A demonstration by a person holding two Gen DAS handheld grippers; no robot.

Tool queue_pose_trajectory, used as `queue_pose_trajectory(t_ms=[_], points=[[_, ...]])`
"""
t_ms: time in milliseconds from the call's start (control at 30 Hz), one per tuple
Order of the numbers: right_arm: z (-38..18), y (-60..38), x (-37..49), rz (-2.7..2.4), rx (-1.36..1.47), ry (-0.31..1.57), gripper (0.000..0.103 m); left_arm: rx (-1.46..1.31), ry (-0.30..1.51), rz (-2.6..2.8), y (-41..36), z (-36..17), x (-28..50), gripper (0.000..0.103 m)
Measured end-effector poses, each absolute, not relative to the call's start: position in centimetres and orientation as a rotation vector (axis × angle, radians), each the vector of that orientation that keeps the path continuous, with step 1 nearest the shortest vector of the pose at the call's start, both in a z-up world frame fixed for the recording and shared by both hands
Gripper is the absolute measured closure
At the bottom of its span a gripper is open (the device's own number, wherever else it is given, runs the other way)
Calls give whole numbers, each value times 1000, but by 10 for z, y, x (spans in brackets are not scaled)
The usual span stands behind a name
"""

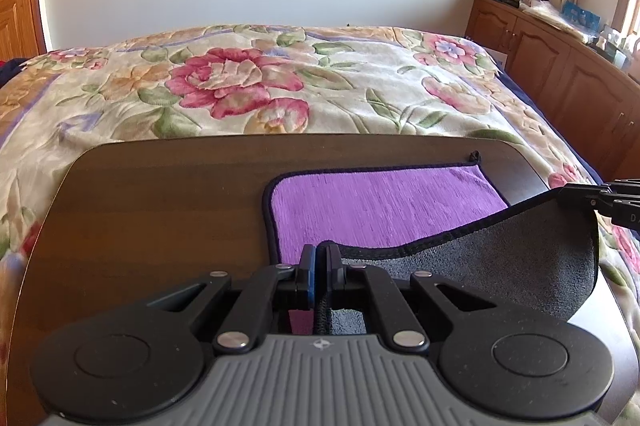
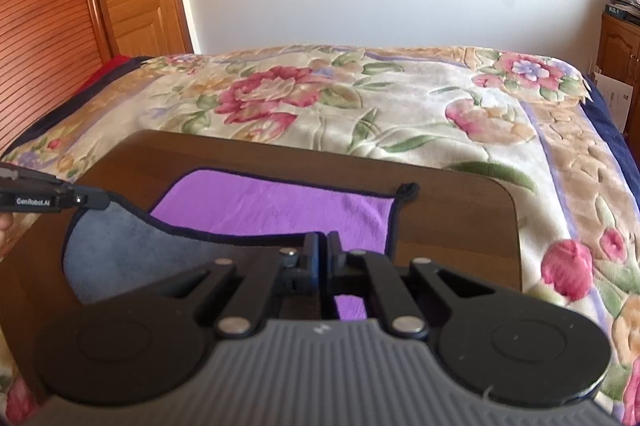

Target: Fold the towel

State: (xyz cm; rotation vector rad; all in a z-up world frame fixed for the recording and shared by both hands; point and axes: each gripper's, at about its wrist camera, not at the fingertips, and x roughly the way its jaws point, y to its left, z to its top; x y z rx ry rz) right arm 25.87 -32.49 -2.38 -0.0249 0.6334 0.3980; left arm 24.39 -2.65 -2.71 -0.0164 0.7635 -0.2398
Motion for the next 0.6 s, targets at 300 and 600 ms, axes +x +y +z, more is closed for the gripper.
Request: queue_pose_trajectory(t_ms=[300, 600], points=[[-28, -325, 269, 386, -37, 638, 99, -18, 765, -239, -24, -29, 257, 101], [-30, -325, 273, 375, -45, 637, 99, -1, 765, -242, -26, -35, 267, 101]])
